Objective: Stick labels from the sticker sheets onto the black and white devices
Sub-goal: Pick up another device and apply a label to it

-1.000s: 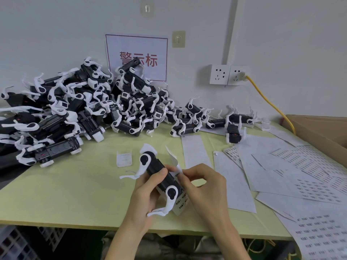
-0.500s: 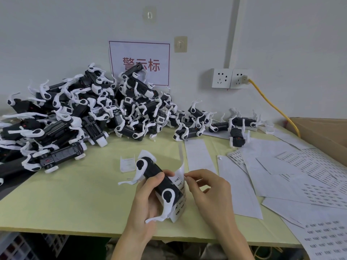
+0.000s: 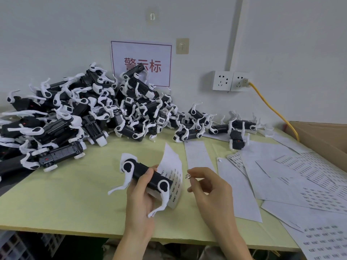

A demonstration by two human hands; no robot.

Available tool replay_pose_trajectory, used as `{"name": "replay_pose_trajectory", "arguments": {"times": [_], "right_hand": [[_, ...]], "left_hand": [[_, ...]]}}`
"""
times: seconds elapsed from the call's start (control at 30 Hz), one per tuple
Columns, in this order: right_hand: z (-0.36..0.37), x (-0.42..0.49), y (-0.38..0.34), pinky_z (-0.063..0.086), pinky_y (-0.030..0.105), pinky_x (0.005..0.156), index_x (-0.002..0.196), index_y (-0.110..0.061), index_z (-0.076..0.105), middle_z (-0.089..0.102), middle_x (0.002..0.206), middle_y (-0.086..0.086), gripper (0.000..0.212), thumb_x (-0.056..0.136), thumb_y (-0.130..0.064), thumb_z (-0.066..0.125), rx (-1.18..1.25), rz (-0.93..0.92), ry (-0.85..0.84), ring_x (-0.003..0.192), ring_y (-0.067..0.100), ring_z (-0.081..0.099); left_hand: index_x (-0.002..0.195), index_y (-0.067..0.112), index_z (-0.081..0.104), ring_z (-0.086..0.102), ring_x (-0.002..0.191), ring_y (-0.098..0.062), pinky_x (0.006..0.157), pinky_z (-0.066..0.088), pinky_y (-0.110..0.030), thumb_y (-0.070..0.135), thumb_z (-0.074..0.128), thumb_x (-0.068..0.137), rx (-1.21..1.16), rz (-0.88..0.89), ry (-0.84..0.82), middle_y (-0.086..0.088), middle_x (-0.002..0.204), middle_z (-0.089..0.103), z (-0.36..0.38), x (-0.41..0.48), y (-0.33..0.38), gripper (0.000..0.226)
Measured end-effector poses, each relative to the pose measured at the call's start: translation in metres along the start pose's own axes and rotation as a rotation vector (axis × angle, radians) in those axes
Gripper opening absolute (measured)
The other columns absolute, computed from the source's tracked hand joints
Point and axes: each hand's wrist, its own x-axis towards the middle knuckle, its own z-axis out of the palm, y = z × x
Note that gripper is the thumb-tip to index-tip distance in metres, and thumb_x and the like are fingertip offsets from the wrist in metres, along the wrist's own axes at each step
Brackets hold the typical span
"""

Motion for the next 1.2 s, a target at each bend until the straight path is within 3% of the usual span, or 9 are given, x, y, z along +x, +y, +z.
{"name": "replay_pose_trajectory", "arguments": {"times": [0.07, 0.17, 0.23, 0.33, 0.47, 0.6, 0.83, 1.03, 1.2], "right_hand": [[0.000, -0.001, -0.001, 0.048, 0.011, 0.065, 0.101, -0.041, 0.069, 0.073, 0.093, -0.024, 0.042, 0.093, 0.000, 0.064, 0.008, -0.013, -0.006, 0.072, 0.008, 0.072], [0.000, -0.002, -0.002, 0.050, 0.012, 0.069, 0.114, -0.042, 0.067, 0.073, 0.100, -0.025, 0.048, 0.093, 0.001, 0.063, 0.021, -0.036, -0.009, 0.076, 0.010, 0.073], [-0.001, -0.003, -0.003, 0.050, 0.011, 0.071, 0.123, -0.044, 0.063, 0.072, 0.106, -0.028, 0.054, 0.094, 0.001, 0.062, 0.028, -0.054, -0.017, 0.079, 0.011, 0.073], [-0.002, -0.004, -0.004, 0.049, 0.011, 0.076, 0.138, -0.043, 0.055, 0.068, 0.116, -0.033, 0.062, 0.095, 0.001, 0.059, 0.012, -0.079, -0.062, 0.086, 0.010, 0.073], [-0.003, -0.007, -0.007, 0.048, 0.012, 0.083, 0.149, -0.048, 0.042, 0.063, 0.128, -0.033, 0.065, 0.096, -0.012, 0.053, -0.009, -0.129, -0.134, 0.099, 0.010, 0.070], [-0.003, -0.006, -0.007, 0.051, 0.018, 0.087, 0.149, -0.055, 0.036, 0.060, 0.135, -0.032, 0.068, 0.094, -0.017, 0.049, -0.026, -0.170, -0.199, 0.106, 0.008, 0.069], [-0.004, -0.006, -0.004, 0.051, 0.018, 0.084, 0.146, -0.054, 0.040, 0.060, 0.135, -0.032, 0.067, 0.094, -0.014, 0.052, -0.020, -0.194, -0.226, 0.103, 0.011, 0.069], [-0.002, -0.006, -0.001, 0.050, 0.015, 0.082, 0.143, -0.054, 0.046, 0.061, 0.132, -0.032, 0.063, 0.094, -0.016, 0.054, -0.003, -0.171, -0.215, 0.102, 0.013, 0.069], [0.000, -0.004, 0.000, 0.051, 0.016, 0.077, 0.129, -0.051, 0.057, 0.068, 0.121, -0.027, 0.040, 0.098, -0.027, 0.055, 0.008, -0.129, -0.134, 0.092, 0.013, 0.071]], "left_hand": [[0.125, 0.008, 0.065, 0.062, 0.117, -0.028, 0.102, 0.046, -0.044, 0.035, 0.082, 0.066, 0.019, 0.070, 0.130, -0.007, 0.114, 0.068, 0.001, 0.000, -0.003, 0.067], [0.117, 0.020, 0.071, 0.062, 0.114, -0.019, 0.104, 0.045, -0.042, 0.033, 0.078, 0.071, 0.028, 0.287, 0.274, 0.003, 0.112, 0.070, 0.003, -0.006, -0.005, 0.049], [0.105, 0.023, 0.074, 0.065, 0.106, -0.015, 0.096, 0.048, -0.039, 0.035, 0.071, 0.075, 0.047, 0.383, 0.238, 0.004, 0.109, 0.073, 0.003, -0.010, -0.007, 0.032], [0.086, 0.021, 0.076, 0.067, 0.099, -0.023, 0.087, 0.053, -0.038, 0.034, 0.067, 0.080, 0.106, 0.362, 0.095, -0.008, 0.102, 0.074, 0.000, -0.011, -0.007, 0.017], [0.090, 0.017, 0.081, 0.071, 0.105, -0.030, 0.086, 0.056, -0.031, 0.032, 0.056, 0.087, 0.180, 0.152, -0.070, -0.017, 0.112, 0.075, 0.000, -0.010, 0.000, 0.029], [0.092, 0.029, 0.081, 0.070, 0.113, -0.029, 0.098, 0.051, -0.045, 0.040, 0.071, 0.076, 0.281, 0.056, -0.187, -0.010, 0.119, 0.075, 0.007, -0.013, 0.004, 0.022], [0.094, 0.022, 0.077, 0.068, 0.117, -0.032, 0.087, 0.058, -0.032, 0.030, 0.070, 0.080, 0.132, 0.065, -0.154, -0.017, 0.123, 0.072, 0.006, -0.014, 0.006, 0.018], [0.108, 0.007, 0.069, 0.069, 0.116, -0.033, 0.083, 0.058, -0.027, 0.028, 0.073, 0.077, 0.046, 0.077, -0.166, -0.021, 0.122, 0.072, 0.003, -0.013, 0.005, 0.038], [0.099, 0.020, 0.077, 0.068, 0.117, -0.031, 0.087, 0.058, -0.028, 0.039, 0.071, 0.075, 0.114, 0.100, -0.194, -0.016, 0.122, 0.073, 0.002, -0.013, 0.004, 0.031]]}}
